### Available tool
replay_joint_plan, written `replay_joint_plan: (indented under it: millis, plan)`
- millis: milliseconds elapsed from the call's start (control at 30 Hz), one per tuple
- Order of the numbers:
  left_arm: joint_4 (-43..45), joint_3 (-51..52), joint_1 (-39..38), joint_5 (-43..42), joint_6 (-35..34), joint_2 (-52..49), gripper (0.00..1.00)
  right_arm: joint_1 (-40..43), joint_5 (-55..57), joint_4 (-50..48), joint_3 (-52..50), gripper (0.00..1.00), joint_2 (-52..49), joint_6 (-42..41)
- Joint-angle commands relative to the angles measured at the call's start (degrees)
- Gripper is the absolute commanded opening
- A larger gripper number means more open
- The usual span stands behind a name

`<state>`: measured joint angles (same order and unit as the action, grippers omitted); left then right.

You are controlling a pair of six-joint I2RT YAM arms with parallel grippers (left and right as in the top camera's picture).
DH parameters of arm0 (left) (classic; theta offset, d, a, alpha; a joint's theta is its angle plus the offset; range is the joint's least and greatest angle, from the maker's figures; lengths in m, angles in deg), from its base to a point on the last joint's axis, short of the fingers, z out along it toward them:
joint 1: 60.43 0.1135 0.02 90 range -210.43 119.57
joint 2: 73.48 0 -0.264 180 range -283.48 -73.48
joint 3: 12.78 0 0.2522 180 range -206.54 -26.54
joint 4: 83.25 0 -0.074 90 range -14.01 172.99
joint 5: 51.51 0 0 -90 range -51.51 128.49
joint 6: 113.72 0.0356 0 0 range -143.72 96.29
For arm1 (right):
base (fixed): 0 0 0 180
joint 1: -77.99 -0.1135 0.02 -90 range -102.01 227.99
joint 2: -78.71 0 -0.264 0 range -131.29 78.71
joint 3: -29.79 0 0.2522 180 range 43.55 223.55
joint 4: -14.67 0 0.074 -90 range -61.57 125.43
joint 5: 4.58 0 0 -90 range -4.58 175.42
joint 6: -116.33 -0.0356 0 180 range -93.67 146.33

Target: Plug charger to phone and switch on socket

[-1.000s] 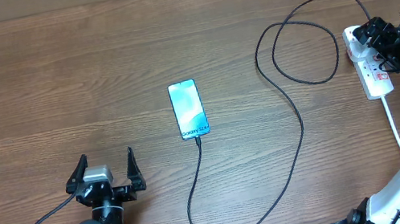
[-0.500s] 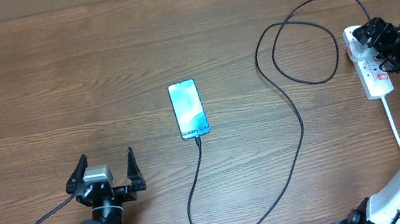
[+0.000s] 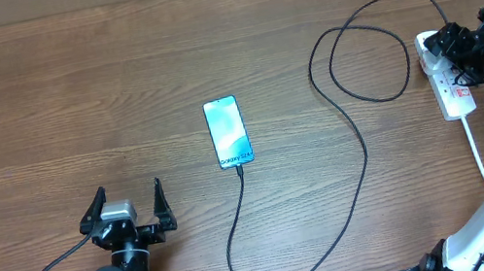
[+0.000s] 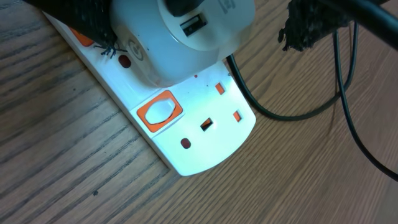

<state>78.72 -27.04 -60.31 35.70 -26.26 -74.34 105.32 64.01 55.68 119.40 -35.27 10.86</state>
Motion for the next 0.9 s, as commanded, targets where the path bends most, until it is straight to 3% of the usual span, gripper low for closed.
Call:
replay_joint_plan:
  millis: [0, 467, 867]
  plan:
    - [-0.09, 0.22, 0.35, 0.24, 1.29, 0.61, 1.00, -2.21, -3.08, 2.05, -0.85, 0.86, -2.10, -1.60]
    - [-0.09, 0.22, 0.35, 0.24, 1.29, 0.61, 1.00, -1.68, -0.28, 0.98, -0.90, 0.82, -2.10, -2.19]
    - [-0.09, 0.22, 0.33, 0.26, 1.29, 0.61, 1.00, 2.91, -1.79, 0.96, -3.54, 0.79, -2.10, -7.78]
